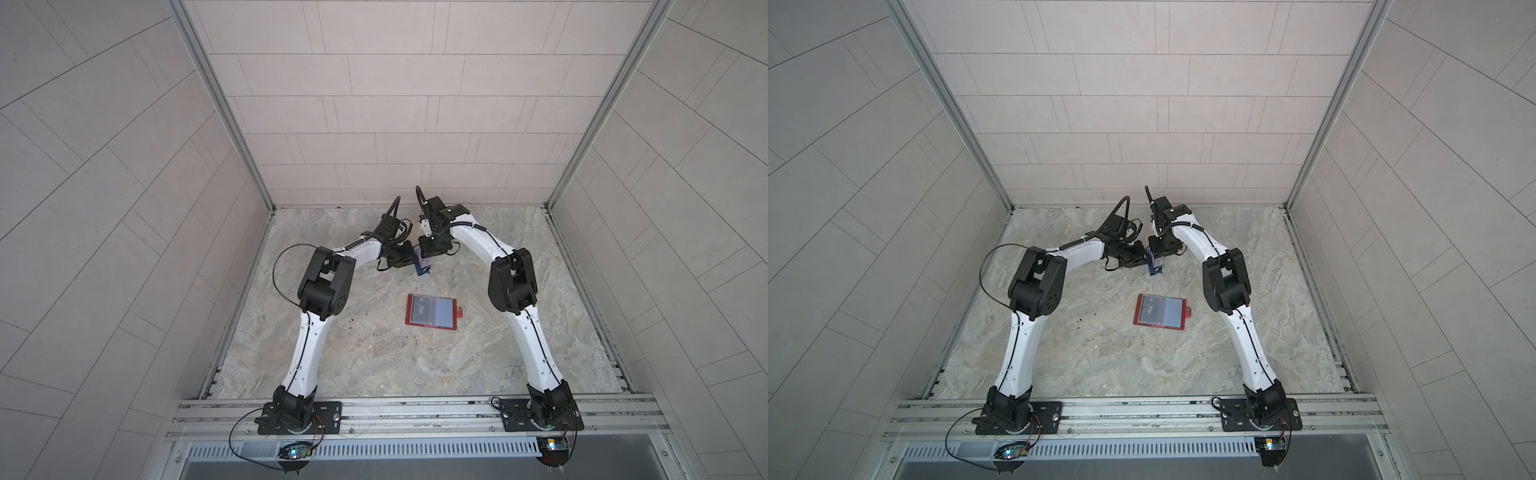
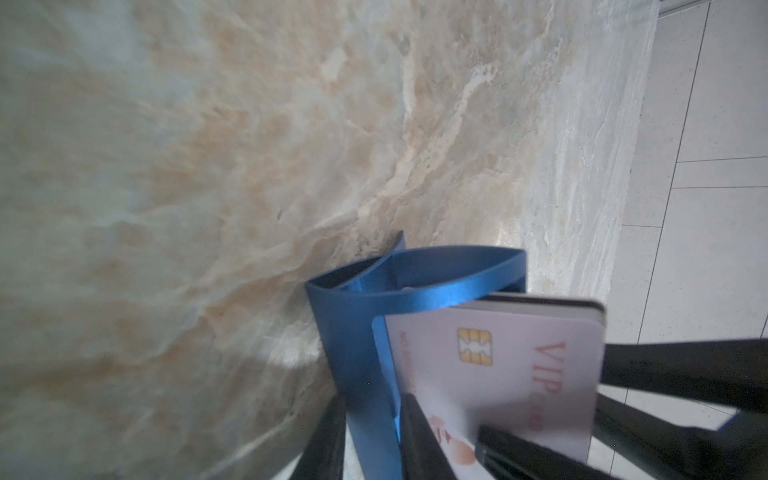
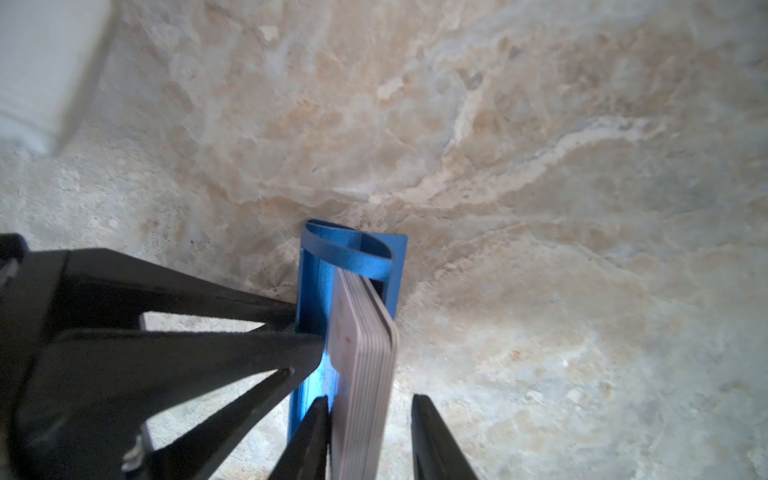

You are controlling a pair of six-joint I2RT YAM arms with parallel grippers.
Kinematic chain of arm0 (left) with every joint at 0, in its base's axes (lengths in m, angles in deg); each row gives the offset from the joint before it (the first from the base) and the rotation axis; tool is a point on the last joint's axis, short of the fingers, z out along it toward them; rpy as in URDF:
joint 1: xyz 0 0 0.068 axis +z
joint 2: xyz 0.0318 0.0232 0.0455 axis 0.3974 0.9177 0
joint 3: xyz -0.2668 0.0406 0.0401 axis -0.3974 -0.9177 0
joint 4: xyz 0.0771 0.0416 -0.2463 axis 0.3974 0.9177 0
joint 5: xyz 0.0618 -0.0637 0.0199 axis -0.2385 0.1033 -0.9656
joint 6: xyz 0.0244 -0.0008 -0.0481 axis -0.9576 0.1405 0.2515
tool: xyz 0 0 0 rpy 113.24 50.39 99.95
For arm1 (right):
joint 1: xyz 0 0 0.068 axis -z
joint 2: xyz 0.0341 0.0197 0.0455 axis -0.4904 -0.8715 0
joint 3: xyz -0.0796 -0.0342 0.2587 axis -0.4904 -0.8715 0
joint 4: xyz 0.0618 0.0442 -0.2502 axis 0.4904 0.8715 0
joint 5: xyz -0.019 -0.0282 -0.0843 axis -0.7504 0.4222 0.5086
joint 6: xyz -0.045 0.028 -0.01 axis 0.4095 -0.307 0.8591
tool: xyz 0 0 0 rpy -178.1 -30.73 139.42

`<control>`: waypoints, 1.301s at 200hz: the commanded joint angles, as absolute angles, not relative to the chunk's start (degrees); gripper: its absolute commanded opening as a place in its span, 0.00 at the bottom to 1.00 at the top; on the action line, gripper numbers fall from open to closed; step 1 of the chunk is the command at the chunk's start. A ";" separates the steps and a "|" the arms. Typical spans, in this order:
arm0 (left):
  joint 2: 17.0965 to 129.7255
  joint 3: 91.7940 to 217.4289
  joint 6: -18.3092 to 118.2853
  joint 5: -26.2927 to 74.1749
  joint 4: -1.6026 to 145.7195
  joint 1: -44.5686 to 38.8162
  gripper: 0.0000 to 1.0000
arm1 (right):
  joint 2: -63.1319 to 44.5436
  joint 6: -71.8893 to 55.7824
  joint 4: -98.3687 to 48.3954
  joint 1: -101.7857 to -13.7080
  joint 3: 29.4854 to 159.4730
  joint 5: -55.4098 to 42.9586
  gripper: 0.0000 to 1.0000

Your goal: Put the credit cards into the card holder

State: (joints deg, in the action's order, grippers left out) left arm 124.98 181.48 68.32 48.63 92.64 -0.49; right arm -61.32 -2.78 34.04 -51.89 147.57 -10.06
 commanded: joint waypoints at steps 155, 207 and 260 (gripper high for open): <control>128.06 178.59 67.46 45.37 97.55 -0.58 0.24 | -55.75 -2.14 37.56 -50.90 148.00 -4.95 0.27; 128.12 178.41 67.53 45.37 97.38 -0.60 0.23 | -55.02 -1.96 37.91 -50.94 148.00 -4.56 0.17; 128.05 178.32 67.86 45.88 97.07 -0.59 0.23 | -54.57 -1.78 38.18 -51.07 147.96 -4.57 0.03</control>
State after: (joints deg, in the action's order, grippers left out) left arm 125.00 180.93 68.49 48.87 91.13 -0.62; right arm -57.61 -3.13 34.91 -51.95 147.57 -8.82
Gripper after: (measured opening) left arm 0.235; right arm 0.093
